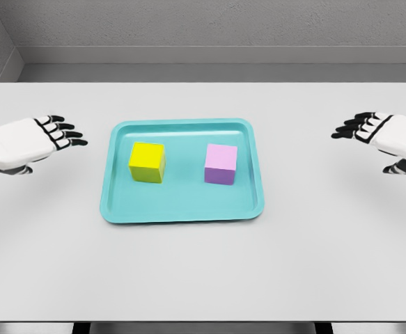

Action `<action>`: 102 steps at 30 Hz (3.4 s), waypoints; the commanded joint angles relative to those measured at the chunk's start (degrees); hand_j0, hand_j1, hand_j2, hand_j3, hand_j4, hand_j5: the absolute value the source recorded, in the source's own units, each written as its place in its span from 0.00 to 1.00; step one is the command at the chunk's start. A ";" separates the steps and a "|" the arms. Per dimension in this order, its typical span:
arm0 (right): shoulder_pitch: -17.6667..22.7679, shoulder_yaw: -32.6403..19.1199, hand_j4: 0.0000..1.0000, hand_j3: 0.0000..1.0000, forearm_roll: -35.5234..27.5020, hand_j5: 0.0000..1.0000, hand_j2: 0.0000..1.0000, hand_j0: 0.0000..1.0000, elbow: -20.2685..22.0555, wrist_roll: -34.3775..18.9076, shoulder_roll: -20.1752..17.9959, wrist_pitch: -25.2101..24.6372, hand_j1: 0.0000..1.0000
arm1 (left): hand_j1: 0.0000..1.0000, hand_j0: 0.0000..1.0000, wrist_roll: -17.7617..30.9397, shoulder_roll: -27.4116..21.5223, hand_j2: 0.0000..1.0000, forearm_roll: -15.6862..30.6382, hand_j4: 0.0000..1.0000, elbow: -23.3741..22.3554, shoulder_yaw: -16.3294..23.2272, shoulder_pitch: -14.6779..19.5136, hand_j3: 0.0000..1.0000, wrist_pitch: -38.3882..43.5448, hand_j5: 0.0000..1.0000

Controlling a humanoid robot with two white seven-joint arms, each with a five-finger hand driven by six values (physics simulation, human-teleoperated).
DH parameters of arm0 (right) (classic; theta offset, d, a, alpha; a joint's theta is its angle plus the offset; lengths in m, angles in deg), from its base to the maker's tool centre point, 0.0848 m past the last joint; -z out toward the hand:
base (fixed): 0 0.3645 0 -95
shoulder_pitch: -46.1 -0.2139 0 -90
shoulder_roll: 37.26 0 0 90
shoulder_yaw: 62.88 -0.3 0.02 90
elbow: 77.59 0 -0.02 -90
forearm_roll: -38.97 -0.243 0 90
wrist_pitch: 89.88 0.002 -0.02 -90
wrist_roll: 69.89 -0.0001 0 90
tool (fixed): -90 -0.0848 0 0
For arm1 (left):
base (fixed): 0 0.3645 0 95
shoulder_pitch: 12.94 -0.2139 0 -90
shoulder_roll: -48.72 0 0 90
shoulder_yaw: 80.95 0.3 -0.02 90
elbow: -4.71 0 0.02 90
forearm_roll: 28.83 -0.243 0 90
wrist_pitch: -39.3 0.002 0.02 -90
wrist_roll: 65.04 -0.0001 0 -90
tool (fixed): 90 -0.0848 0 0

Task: Push two cubes

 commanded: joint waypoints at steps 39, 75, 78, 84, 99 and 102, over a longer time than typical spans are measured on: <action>-9.67 2.28 0.71 0.71 6.62 0.71 0.71 0.71 -4.55 -22.07 23.25 -0.07 0.71 | 0.88 0.88 5.85 8.08 0.88 -5.13 0.88 -5.10 15.32 13.97 0.88 0.10 0.88; -14.94 7.29 0.71 0.71 22.35 0.71 0.71 0.71 -2.00 -22.07 29.05 -0.07 0.71 | 0.88 0.88 7.61 13.36 0.88 -5.13 0.88 -3.78 15.32 14.24 0.88 0.10 0.88; -15.20 7.99 0.71 0.71 23.06 0.71 0.71 0.71 -2.09 -22.07 29.66 -0.07 0.71 | 0.88 0.88 7.96 14.06 0.88 -5.13 0.88 -2.82 15.32 14.33 0.88 0.10 0.88; -15.91 9.58 0.71 0.71 23.23 0.71 0.71 0.71 -1.91 -22.07 31.07 -0.07 0.71 | 0.87 0.87 8.05 14.76 0.87 -5.13 0.87 -2.11 15.32 14.24 0.87 0.10 0.87; -18.19 11.86 0.71 0.71 24.29 0.71 0.71 0.71 -4.81 -22.07 34.67 -0.07 0.71 | 0.87 0.87 8.05 14.32 0.87 -5.13 0.87 -3.69 14.79 14.24 0.87 0.10 0.87; -18.90 12.21 0.71 0.71 24.81 0.71 0.71 0.71 -7.10 -22.07 34.94 -0.07 0.71 | 0.87 0.87 8.05 14.15 0.87 -5.13 0.87 -3.78 14.70 14.24 0.87 0.10 0.87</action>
